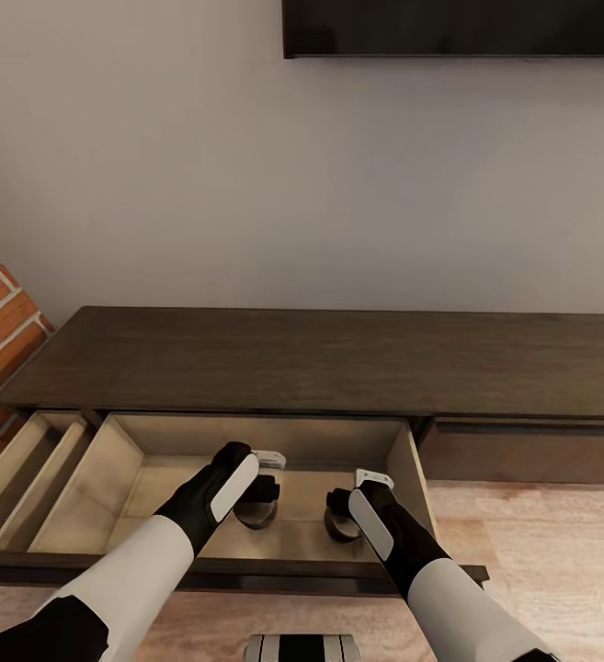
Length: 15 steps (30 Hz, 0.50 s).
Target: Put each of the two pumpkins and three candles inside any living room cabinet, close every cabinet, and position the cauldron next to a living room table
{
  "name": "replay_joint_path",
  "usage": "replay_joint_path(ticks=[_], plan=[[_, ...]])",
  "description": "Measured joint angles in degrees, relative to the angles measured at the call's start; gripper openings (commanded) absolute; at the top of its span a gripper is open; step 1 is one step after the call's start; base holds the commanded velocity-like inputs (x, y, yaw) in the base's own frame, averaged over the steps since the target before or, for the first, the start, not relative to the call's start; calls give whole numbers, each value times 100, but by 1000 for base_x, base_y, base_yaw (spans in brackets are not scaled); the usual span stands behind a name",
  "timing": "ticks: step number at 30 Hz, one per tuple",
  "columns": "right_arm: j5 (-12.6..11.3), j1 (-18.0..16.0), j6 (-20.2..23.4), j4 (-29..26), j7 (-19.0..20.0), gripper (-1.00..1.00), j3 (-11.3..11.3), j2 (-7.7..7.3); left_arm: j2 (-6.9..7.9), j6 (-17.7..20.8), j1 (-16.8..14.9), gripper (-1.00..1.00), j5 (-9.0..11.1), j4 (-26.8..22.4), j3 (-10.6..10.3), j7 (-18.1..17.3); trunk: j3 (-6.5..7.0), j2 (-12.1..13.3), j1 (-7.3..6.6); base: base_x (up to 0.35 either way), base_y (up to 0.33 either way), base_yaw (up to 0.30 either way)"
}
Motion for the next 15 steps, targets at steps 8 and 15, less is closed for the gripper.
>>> replay_joint_path(ticks=[8, 15], plan=[[1, 0, 1, 1, 0, -100, 0, 0, 3, -15, 3, -100, 3, -11, -126, 4, 0, 0, 0, 0, 0, 0], [-2, 1, 4, 1, 0, -100, -1, 0, 3, -19, 4, -100, 10, -11, -271, 8, -110, -6, 14, 0, 0, 0]])
